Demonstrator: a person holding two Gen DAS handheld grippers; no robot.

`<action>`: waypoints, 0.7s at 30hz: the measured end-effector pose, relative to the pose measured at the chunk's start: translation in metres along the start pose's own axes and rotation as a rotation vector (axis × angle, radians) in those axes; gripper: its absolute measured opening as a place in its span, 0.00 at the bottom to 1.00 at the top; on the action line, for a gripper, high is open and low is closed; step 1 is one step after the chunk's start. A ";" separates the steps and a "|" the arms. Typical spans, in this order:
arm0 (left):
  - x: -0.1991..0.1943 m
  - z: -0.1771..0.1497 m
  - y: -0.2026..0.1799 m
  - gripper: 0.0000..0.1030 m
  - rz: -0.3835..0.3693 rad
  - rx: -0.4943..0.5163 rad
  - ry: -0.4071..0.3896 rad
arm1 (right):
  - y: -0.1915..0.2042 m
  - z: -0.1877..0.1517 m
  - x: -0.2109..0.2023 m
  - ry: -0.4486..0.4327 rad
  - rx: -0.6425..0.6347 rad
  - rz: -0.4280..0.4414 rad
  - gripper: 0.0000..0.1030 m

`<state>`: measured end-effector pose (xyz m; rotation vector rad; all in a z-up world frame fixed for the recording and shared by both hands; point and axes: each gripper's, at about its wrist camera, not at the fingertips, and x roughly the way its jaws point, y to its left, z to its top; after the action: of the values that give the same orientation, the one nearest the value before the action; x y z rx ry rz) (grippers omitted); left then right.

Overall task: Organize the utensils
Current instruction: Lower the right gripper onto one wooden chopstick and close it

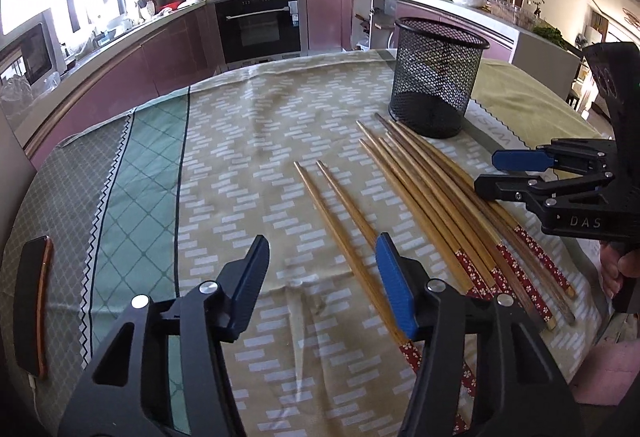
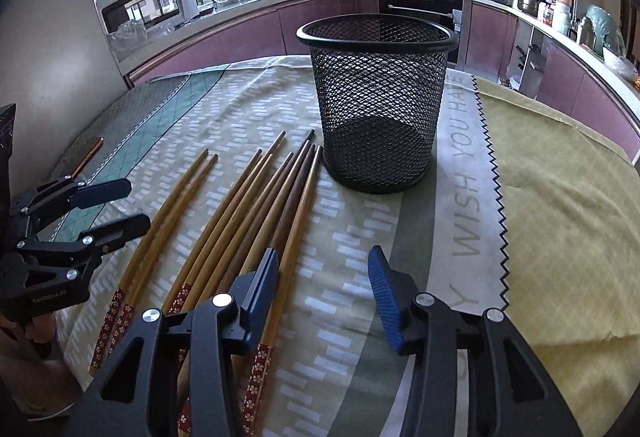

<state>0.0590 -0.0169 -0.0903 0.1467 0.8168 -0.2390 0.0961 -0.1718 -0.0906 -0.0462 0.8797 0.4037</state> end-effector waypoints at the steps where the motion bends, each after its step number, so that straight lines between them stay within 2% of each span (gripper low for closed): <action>1: 0.003 -0.001 0.000 0.50 -0.003 0.002 0.013 | 0.000 0.001 0.001 0.007 -0.003 -0.003 0.38; 2: 0.006 -0.001 0.000 0.46 -0.007 0.004 0.026 | 0.001 0.001 0.002 0.014 -0.007 -0.007 0.37; 6: 0.012 0.000 0.001 0.41 -0.024 0.001 0.050 | 0.006 0.005 0.007 0.024 -0.032 -0.021 0.37; 9: 0.014 0.003 -0.001 0.30 -0.033 0.008 0.055 | 0.008 0.009 0.010 0.028 -0.042 -0.025 0.35; 11: 0.015 0.005 -0.001 0.16 -0.043 0.001 0.057 | 0.008 0.011 0.012 0.030 -0.044 -0.015 0.26; 13: 0.017 0.007 -0.001 0.13 -0.047 -0.015 0.057 | 0.006 0.013 0.013 0.034 -0.029 0.014 0.10; 14: 0.017 0.008 -0.001 0.12 -0.047 -0.024 0.055 | 0.005 0.014 0.014 0.040 -0.018 0.034 0.07; 21: 0.010 0.010 0.010 0.07 -0.090 -0.087 0.045 | -0.002 0.014 0.003 0.004 0.026 0.110 0.06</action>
<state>0.0752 -0.0112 -0.0909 0.0334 0.8776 -0.2854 0.1090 -0.1694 -0.0844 0.0251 0.8940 0.4952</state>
